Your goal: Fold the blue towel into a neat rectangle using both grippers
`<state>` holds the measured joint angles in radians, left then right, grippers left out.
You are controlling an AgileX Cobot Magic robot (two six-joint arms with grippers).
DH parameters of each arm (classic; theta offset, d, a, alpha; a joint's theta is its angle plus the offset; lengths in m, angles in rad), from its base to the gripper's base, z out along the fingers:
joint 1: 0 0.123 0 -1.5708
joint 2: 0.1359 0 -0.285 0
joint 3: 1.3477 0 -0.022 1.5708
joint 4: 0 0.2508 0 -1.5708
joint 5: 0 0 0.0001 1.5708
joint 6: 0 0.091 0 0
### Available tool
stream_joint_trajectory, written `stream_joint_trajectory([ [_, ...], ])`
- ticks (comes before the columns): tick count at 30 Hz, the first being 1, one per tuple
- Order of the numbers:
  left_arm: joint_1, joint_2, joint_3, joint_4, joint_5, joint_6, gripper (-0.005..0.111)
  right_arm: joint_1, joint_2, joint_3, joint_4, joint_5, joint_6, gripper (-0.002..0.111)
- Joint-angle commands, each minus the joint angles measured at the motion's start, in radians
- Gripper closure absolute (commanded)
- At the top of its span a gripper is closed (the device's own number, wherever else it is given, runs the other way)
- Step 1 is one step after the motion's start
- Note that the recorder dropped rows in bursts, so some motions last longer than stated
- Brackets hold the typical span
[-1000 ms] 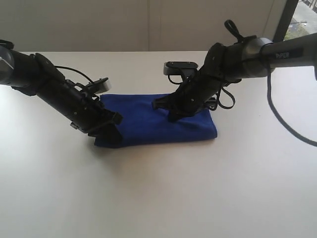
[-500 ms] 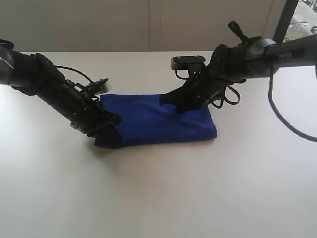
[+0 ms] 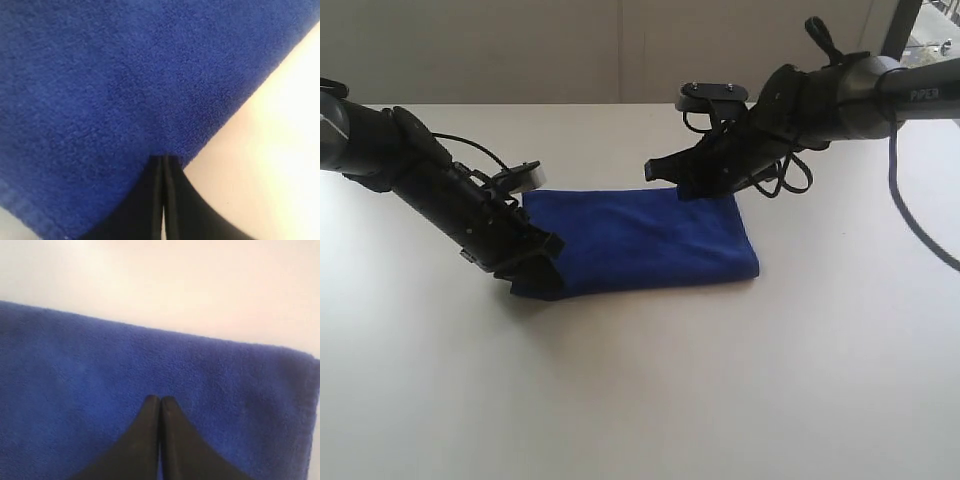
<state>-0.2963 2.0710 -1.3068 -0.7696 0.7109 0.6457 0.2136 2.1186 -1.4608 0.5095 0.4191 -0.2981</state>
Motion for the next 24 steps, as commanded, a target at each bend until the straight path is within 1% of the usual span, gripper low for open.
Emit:
stream_joint_trajectory([
  [1,-0.005,0.0,0.002,0.016,0.015,0.005,0.107,0.017,0.005,0.002,0.008,-0.03,-0.015,0.108],
  [3,-0.005,-0.002,-0.001,0.016,0.011,0.005,0.107,0.017,0.015,0.002,0.005,-0.028,-0.015,0.108],
  [7,-0.005,-0.033,-0.034,0.014,0.026,0.005,0.107,-0.008,0.0,0.002,-0.013,0.039,-0.015,0.108],
  [10,-0.005,-0.089,-0.062,0.018,0.024,0.005,0.107,-0.047,-0.045,0.002,-0.017,0.112,-0.015,0.108],
  [13,-0.005,-0.149,-0.07,0.066,-0.005,-0.013,0.107,-0.09,-0.089,0.025,-0.05,0.178,-0.013,0.108],
  [16,0.009,-0.176,-0.068,0.199,-0.035,-0.134,0.107,-0.134,-0.131,0.074,-0.135,0.213,0.05,0.108],
  [19,0.045,-0.169,-0.066,0.292,-0.055,-0.289,0.107,-0.145,-0.156,0.136,-0.198,0.227,0.101,0.108],
  [21,0.069,-0.149,-0.066,0.305,-0.055,-0.334,0.107,-0.14,-0.157,0.174,-0.2,0.229,0.101,0.108],
  [24,0.085,-0.123,-0.066,0.299,-0.072,-0.336,0.107,-0.125,-0.153,0.212,-0.2,0.188,0.118,0.108],
])
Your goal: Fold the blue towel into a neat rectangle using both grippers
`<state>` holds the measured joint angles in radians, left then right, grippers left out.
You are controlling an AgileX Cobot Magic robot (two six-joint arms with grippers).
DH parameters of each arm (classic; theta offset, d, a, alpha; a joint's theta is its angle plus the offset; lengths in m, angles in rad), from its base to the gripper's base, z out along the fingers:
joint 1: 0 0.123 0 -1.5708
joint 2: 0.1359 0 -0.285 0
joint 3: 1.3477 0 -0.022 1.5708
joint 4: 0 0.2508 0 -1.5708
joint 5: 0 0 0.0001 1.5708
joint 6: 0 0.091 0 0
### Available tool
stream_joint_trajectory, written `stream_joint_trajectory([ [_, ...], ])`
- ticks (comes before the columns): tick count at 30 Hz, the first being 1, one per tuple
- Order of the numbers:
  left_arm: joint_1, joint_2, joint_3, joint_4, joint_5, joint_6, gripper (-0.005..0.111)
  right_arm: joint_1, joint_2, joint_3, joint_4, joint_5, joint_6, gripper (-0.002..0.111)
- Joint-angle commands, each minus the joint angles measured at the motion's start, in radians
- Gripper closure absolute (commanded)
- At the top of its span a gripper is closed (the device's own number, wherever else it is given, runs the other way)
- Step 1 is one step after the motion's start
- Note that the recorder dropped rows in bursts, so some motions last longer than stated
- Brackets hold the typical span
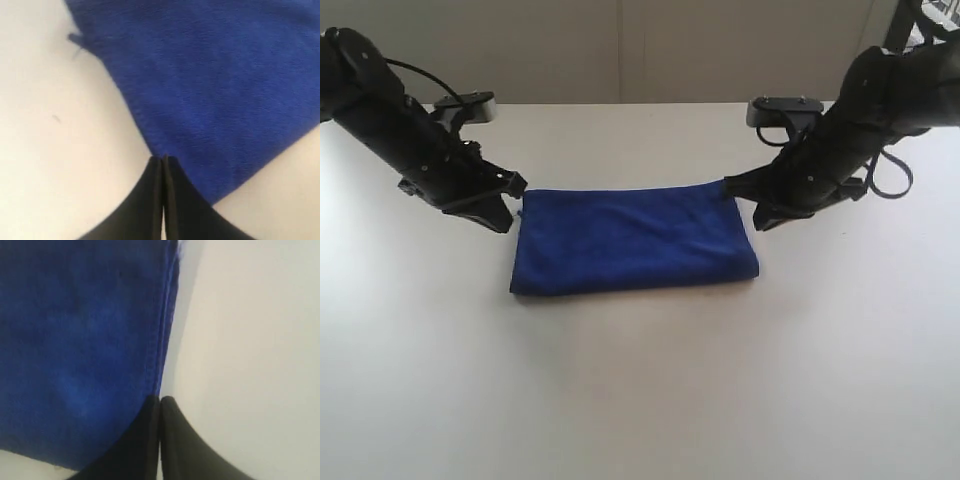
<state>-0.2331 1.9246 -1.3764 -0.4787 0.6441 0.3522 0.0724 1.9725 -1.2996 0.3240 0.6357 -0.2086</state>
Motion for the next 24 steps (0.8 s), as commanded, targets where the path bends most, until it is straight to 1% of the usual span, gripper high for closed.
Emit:
stream_joint_trajectory([
  [1,0.024,0.034,0.003,0.009,-0.02,-0.047,0.107,0.016,-0.006,0.06,-0.014,-0.039,0.034,0.108],
  [6,0.024,0.075,0.001,0.009,-0.119,-0.072,0.107,0.016,-0.006,0.082,-0.049,-0.055,0.08,0.108],
  [11,0.022,0.114,-0.009,-0.001,-0.135,-0.089,0.107,0.016,-0.006,0.103,-0.054,-0.085,0.082,0.108],
  [14,0.022,0.132,-0.009,-0.062,-0.137,-0.084,0.107,0.016,-0.002,0.103,-0.057,-0.087,0.082,0.108],
  [21,0.022,0.145,-0.009,-0.131,-0.145,-0.058,0.107,0.019,0.05,0.103,-0.049,-0.073,0.082,0.108],
  [23,0.022,0.147,-0.009,-0.182,-0.159,-0.003,0.107,0.026,0.048,0.103,-0.048,-0.052,0.082,0.108],
  [24,0.022,0.148,-0.009,-0.233,-0.167,0.039,0.107,0.026,0.048,0.103,-0.048,-0.028,0.082,0.108],
])
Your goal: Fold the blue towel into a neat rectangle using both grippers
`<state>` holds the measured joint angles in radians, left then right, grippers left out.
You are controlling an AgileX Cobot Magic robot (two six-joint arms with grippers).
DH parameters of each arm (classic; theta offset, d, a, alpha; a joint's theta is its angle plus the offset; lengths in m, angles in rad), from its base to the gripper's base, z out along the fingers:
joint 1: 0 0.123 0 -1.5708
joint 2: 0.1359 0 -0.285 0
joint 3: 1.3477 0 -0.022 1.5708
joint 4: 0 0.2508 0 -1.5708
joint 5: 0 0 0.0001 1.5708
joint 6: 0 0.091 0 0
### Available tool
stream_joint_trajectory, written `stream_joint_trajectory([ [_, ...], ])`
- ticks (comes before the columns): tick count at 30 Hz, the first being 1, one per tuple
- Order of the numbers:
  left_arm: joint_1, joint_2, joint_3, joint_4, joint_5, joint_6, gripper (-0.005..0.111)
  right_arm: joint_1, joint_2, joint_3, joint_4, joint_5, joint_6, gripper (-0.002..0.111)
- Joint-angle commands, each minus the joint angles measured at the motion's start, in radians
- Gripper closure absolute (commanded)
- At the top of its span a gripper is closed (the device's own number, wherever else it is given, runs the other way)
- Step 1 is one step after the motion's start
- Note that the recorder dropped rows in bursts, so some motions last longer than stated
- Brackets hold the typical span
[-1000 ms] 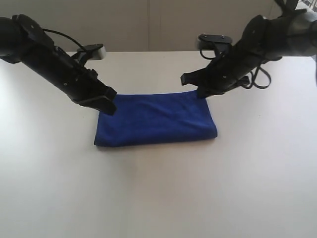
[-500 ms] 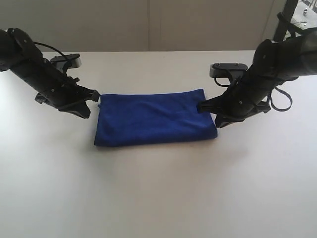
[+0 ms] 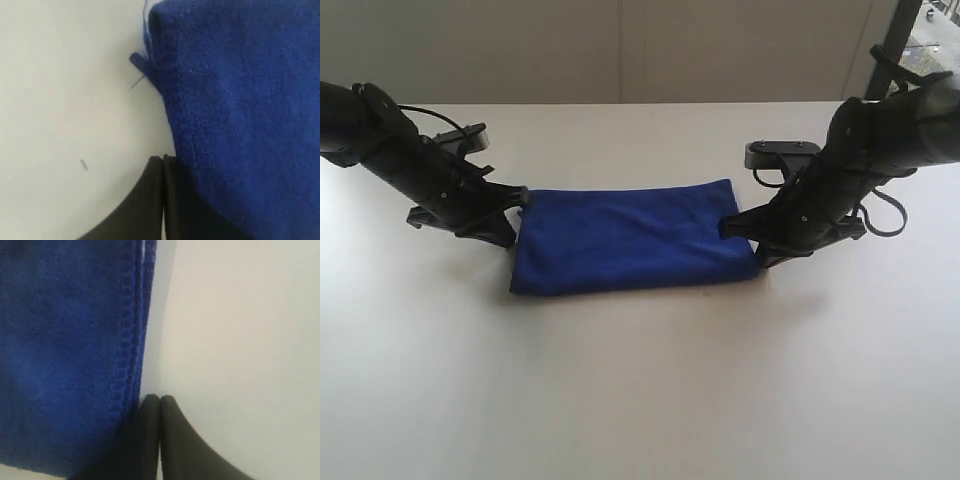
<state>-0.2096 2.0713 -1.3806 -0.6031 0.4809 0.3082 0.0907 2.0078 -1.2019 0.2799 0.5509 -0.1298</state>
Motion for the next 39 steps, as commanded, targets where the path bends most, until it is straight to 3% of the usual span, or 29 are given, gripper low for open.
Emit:
stream_joint_trajectory([
  [1,-0.002,0.004,-0.005,-0.139,-0.01,0.102,0.107,0.008,0.012,0.005,-0.004,0.065,0.003,0.108],
  [10,-0.002,0.069,-0.073,-0.204,0.008,0.144,0.107,0.038,0.012,0.005,-0.009,0.118,-0.004,0.108],
  [17,0.007,0.062,-0.078,-0.068,0.052,0.132,0.107,0.033,-0.006,0.005,-0.079,0.102,0.034,0.108],
  [27,0.167,-0.047,-0.073,-0.013,0.274,0.112,0.107,-0.053,-0.143,0.005,-0.102,0.113,0.055,0.108],
  [33,0.198,-0.17,-0.012,0.003,0.304,0.11,0.107,-0.055,-0.214,0.02,-0.104,0.131,0.055,0.108],
  [39,0.166,-0.228,0.11,0.011,0.254,0.116,0.107,-0.028,-0.226,0.13,-0.097,0.043,0.055,0.108],
])
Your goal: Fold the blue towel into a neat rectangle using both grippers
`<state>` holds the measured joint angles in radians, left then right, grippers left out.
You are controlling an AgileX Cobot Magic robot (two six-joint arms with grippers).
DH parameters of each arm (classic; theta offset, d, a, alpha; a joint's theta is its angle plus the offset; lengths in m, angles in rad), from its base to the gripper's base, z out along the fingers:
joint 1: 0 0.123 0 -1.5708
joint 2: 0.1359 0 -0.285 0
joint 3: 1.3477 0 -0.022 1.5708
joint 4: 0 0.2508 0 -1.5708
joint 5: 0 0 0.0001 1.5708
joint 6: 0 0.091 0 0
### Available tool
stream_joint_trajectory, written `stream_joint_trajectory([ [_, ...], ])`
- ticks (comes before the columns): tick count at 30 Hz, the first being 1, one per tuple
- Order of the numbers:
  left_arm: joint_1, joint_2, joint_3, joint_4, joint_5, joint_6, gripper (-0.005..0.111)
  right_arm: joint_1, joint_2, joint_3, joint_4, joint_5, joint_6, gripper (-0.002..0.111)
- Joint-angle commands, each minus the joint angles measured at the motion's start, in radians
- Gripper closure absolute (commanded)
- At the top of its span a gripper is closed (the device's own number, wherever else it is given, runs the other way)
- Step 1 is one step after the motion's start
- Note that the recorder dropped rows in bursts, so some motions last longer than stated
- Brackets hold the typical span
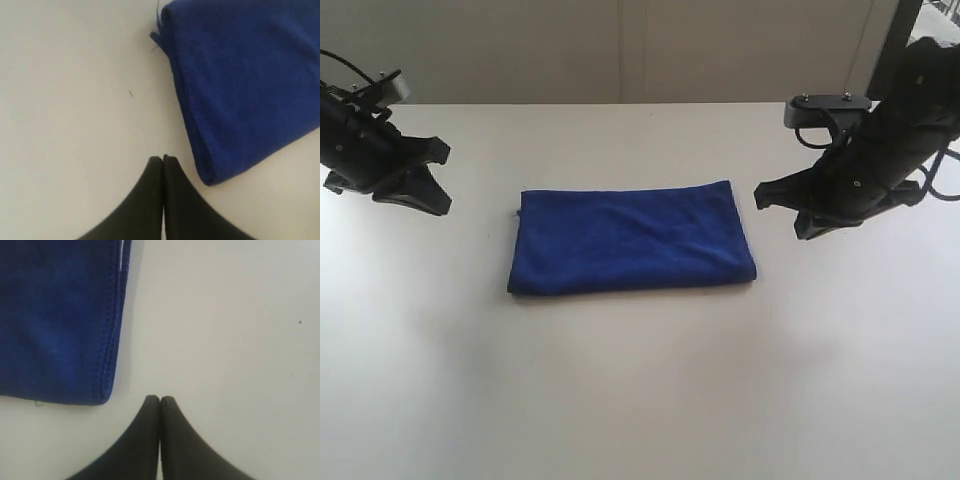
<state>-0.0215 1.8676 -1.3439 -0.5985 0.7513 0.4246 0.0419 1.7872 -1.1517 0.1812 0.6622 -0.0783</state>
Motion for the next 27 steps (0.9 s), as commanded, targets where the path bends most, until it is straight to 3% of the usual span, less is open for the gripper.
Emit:
stream_joint_trajectory([
  [1,-0.032,-0.024,0.097,0.006,-0.034,0.001,0.107,0.027,0.001,0.102,0.002,-0.105,0.003,0.108],
  [7,-0.089,-0.024,0.203,0.002,-0.166,0.001,0.107,0.059,0.07,0.135,0.005,-0.209,0.003,0.108],
  [15,-0.142,-0.018,0.208,-0.027,-0.242,0.001,0.107,0.059,0.154,0.069,0.009,-0.216,0.008,0.108],
  [27,-0.143,0.1,0.203,-0.114,-0.264,0.028,0.107,0.126,0.159,0.055,0.009,-0.216,0.008,0.108],
])
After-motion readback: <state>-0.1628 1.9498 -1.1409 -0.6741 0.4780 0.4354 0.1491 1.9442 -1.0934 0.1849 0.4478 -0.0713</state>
